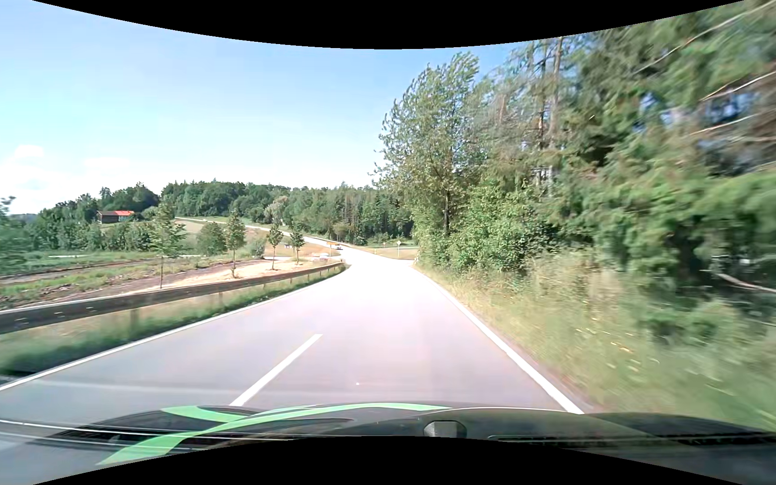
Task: Follow the waypoints while adhering to traffic rules and regulations
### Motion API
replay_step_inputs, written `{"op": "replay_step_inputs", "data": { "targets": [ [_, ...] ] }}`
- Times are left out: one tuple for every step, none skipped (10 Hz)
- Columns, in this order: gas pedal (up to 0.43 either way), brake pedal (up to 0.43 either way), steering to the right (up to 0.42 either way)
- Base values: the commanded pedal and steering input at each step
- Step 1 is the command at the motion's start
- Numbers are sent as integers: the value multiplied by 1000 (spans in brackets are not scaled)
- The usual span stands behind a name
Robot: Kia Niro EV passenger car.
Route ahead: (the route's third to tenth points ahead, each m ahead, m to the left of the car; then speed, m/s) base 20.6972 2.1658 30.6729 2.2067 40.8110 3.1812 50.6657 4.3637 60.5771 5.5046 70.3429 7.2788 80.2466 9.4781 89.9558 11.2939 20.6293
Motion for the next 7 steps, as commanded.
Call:
{"op": "replay_step_inputs", "data": {
  "targets": [
    [0,0,-7],
    [0,0,-7],
    [0,0,-7],
    [0,0,-7],
    [0,0,-6],
    [0,0,-7],
    [8,0,-7]
  ]
}}
